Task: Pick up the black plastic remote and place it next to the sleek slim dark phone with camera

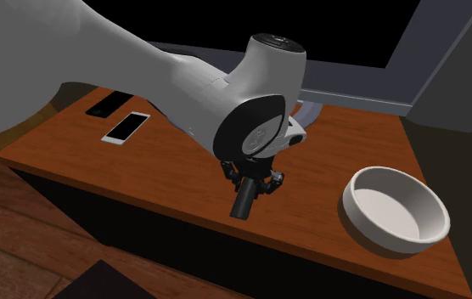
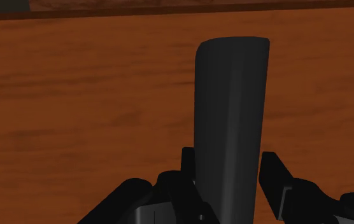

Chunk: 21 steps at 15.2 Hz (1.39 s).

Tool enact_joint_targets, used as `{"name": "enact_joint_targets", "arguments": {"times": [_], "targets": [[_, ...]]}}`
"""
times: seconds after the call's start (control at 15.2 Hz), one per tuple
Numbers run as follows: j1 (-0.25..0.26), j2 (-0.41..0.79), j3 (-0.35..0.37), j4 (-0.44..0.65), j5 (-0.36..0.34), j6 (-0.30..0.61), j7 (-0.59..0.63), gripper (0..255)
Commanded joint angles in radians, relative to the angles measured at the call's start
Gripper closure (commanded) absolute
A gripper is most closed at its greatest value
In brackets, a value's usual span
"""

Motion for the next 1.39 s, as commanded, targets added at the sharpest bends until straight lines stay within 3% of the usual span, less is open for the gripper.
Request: {"name": "enact_joint_targets", "arguments": {"times": [0.0,1.32], "targets": [[0.001,0.001,0.001,-0.002,0.000,-0.001,0.000,255],[0.016,-0.117,0.003,0.076,-0.026,-0.193,0.049,255]]}}
